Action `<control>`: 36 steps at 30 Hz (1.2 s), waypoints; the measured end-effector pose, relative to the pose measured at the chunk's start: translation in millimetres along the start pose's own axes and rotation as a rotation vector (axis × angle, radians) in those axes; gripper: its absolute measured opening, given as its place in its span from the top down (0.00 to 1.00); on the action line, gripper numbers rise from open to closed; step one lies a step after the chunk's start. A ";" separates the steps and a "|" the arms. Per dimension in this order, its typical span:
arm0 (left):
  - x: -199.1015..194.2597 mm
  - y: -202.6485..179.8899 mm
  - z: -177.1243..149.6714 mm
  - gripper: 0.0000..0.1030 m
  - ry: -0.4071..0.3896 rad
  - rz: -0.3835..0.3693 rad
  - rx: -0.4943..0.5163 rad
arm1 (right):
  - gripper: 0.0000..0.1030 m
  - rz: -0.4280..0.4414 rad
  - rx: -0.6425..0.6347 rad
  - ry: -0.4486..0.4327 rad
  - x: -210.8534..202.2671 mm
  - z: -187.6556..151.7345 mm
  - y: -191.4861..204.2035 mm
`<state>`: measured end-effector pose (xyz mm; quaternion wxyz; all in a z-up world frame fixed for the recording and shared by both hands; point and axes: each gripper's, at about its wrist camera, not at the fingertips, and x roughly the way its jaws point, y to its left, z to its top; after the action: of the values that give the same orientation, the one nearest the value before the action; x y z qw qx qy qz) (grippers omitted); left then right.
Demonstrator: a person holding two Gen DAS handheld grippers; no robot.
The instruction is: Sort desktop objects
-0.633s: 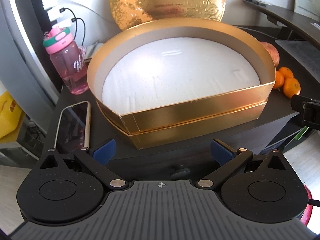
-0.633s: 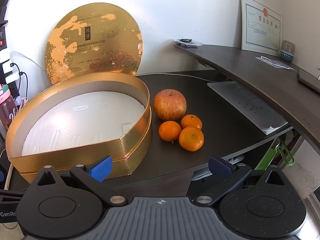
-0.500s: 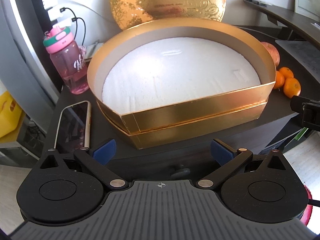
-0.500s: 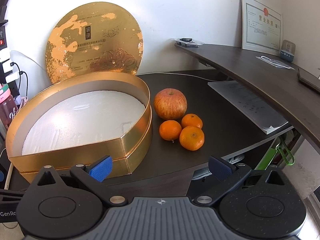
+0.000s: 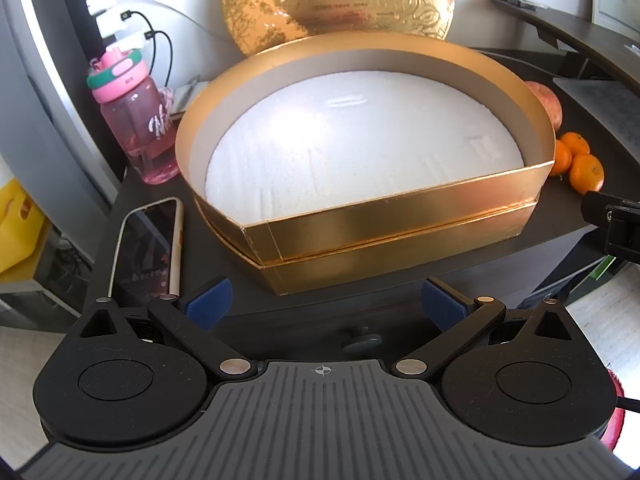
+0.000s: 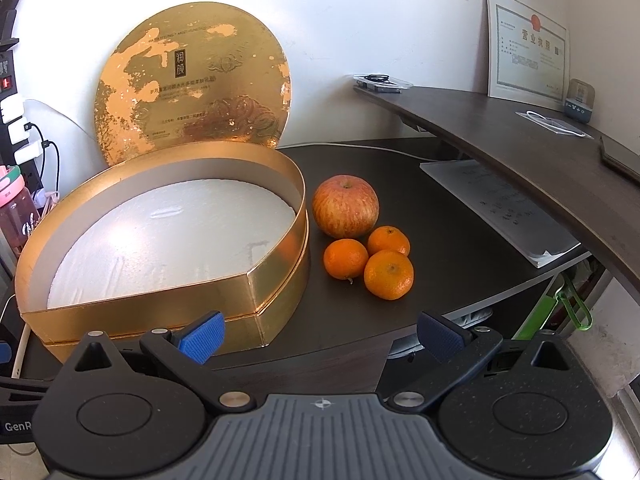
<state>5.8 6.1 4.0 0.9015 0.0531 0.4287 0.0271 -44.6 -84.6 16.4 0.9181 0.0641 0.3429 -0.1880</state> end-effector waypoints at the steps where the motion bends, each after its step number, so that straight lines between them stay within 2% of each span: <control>1: 0.0 0.0 0.1 0.00 0.000 0.000 0.001 | 0.00 0.000 0.001 0.001 -0.1 -0.2 -1.2; 36: 1.4 -0.5 0.3 0.00 0.006 -0.003 0.005 | 0.00 -0.006 0.004 0.015 -1.7 1.3 6.0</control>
<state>6.9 5.7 3.1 0.9000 0.0545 0.4317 0.0249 -42.7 -78.9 18.4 0.9149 0.0664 0.3495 -0.1909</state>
